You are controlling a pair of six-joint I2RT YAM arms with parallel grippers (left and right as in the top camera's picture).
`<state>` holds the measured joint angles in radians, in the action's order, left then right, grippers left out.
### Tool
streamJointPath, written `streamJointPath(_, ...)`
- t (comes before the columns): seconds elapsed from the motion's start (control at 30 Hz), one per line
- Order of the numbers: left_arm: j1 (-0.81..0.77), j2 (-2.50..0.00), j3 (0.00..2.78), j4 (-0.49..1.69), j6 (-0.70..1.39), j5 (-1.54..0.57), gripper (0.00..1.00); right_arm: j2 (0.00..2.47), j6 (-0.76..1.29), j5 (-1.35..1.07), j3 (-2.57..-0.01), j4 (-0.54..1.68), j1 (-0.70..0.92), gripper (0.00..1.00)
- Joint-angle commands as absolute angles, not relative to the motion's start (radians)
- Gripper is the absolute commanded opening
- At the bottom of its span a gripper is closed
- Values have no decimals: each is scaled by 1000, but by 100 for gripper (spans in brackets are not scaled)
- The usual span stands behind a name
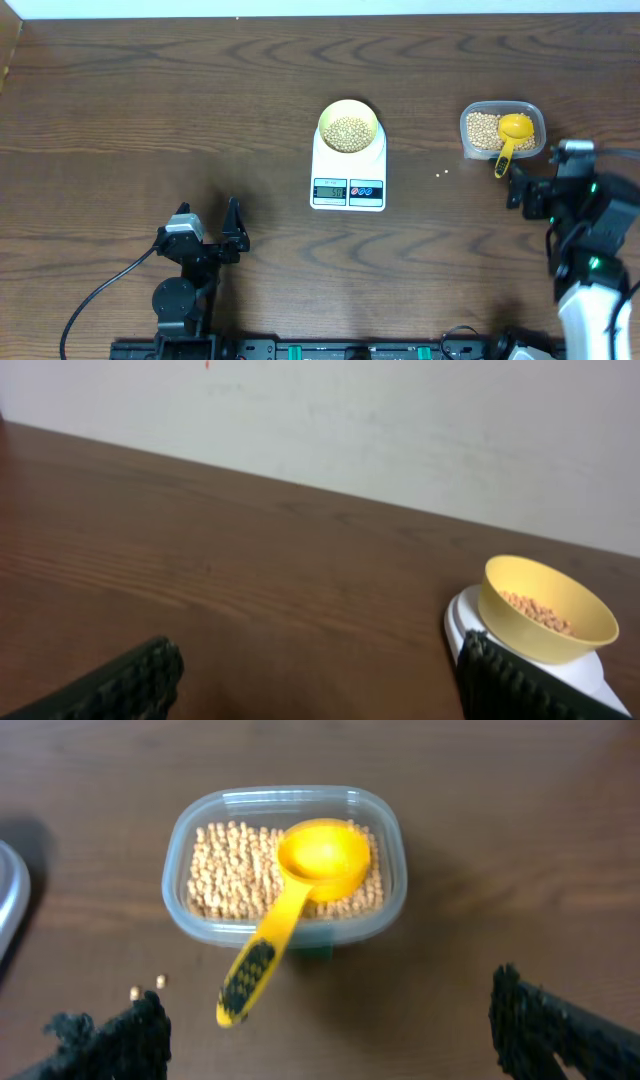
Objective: Scoop item into bowl and weigh 50g on scale
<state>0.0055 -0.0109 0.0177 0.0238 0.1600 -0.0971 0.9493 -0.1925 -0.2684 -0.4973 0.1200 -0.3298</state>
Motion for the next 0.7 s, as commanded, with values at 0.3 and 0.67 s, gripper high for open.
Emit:
streamJointPath(0.3, 10, -5, 4, 64, 151, -104, 90, 626, -173, -297, -144, -261, -323, 99)
streamJointPath(0.67, 10, -5, 4, 64, 151, -104, 89, 479, -155, -179, -12, -281, -257, 99)
